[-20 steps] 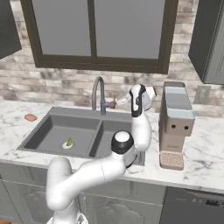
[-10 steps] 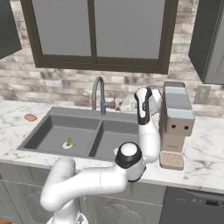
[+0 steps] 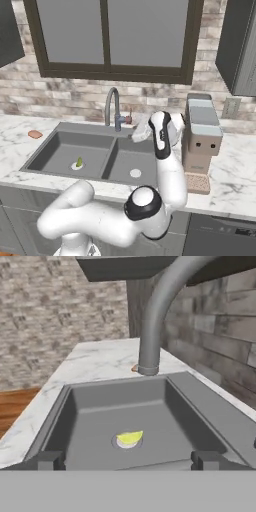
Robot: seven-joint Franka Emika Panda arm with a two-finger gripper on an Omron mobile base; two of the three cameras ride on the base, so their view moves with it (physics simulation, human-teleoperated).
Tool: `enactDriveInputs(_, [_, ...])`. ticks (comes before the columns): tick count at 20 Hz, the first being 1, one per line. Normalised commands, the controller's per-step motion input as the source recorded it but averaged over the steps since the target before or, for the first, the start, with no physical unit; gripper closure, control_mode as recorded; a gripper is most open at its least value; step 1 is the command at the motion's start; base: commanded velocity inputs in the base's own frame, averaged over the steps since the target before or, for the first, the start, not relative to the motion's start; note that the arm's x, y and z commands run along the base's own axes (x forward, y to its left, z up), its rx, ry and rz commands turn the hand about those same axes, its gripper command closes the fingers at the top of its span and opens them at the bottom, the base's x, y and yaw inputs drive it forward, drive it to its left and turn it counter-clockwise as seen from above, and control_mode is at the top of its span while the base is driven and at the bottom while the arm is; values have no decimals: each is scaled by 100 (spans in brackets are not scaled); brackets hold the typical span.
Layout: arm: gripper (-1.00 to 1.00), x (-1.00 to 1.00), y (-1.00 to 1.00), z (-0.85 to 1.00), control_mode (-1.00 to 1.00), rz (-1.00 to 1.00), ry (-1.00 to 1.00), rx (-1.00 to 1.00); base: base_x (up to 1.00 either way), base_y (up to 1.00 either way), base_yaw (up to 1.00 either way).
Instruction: Turn on the sink faucet. Then move the lemon wedge from the counter to the sink. Turn off the sink. Move the vegetable from the sink to the pot next to the stove. Finally move the pot to the rear left burner.
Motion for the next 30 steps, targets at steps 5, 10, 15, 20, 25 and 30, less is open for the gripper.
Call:
enactDriveInputs(5, [-100,-87,26,4,-100,-14,-1,0,0,0,0])
enactDriveInputs(10, [-100,-66,44,8,-100,-15,0,-1,0,0,0])
enactDriveInputs(15, [-100,-58,55,17,-100,-14,0,-2,0,0,0])
enactDriveInputs(20, [-100,-48,60,23,-100,-13,0,-4,0,0,0])
enactDriveInputs(25, [-100,-39,58,27,-100,-11,1,-5,0,0,0])
enactDriveInputs(30, [-100,-12,64,18,-100,-8,10,-9,0,0,0])
